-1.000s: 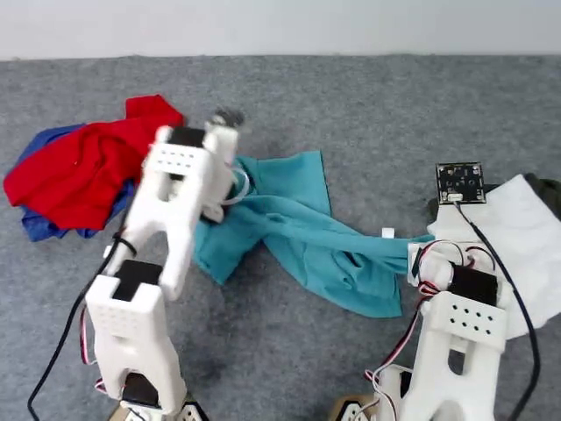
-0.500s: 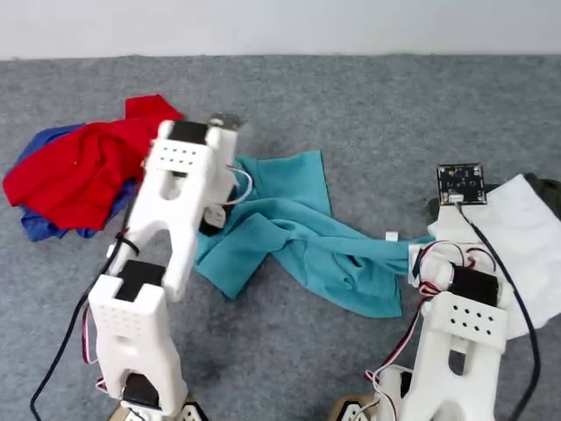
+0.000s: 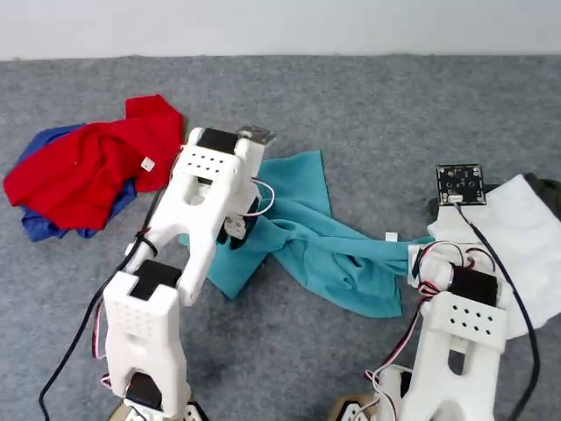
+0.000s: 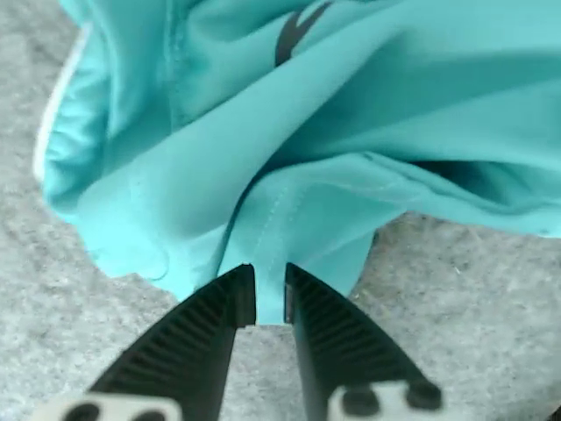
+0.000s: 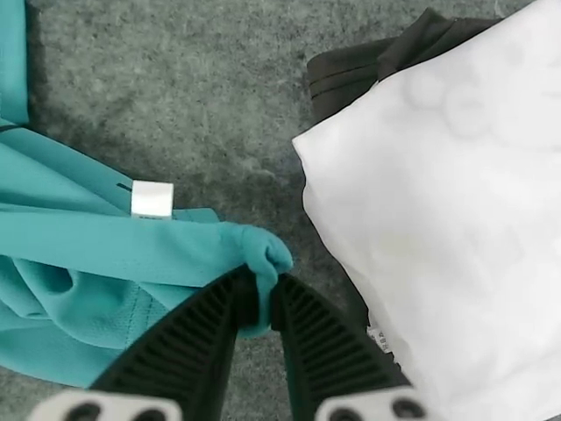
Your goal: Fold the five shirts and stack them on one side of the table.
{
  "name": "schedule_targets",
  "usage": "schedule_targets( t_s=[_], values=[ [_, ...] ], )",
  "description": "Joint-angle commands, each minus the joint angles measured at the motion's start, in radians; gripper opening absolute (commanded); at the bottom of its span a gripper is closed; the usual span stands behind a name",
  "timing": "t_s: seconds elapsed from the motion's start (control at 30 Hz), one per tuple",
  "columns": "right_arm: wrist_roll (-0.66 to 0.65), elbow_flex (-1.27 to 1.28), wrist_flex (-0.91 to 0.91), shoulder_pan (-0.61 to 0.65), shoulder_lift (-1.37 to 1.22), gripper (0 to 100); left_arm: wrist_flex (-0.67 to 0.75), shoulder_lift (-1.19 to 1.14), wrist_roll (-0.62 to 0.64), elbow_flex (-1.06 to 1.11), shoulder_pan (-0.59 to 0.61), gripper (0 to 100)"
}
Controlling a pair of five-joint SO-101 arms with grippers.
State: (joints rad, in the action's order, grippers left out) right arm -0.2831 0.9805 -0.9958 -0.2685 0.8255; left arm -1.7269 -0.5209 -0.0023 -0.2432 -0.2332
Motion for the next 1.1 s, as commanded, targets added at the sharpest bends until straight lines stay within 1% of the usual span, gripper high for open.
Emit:
schedule_targets(
  t_s=[0.0, 0.17, 0.37, 0.5, 0.63, 0.8, 1.07],
  values=[
    [-0.014, -0.005, 0.002, 0.010, -0.005, 0.9, -0.025, -0.041, 0.000, -0.004, -0.011, 8],
    [-0.014, -0.005, 0.002, 0.010, -0.005, 0.9, 0.003, -0.083, -0.018, -0.004, -0.003, 8],
    [-0.014, -0.005, 0.002, 0.010, -0.005, 0.9, -0.014, -0.017, -0.025, -0.015, 0.011, 8],
    [-0.014, -0.005, 0.002, 0.010, -0.005, 0.9, -0.014, -0.002, -0.066, -0.010, 0.031, 8],
    [-0.014, -0.005, 0.002, 0.010, -0.005, 0.9, -0.005, -0.031, -0.069, -0.016, 0.049, 8],
    [-0.014, -0.005, 0.002, 0.010, -0.005, 0.9, 0.048, -0.086, -0.071, -0.015, 0.071, 8],
    [-0.014, -0.005, 0.002, 0.010, -0.005, 0.9, 0.040, -0.141, -0.071, -0.015, 0.061, 7]
  ],
)
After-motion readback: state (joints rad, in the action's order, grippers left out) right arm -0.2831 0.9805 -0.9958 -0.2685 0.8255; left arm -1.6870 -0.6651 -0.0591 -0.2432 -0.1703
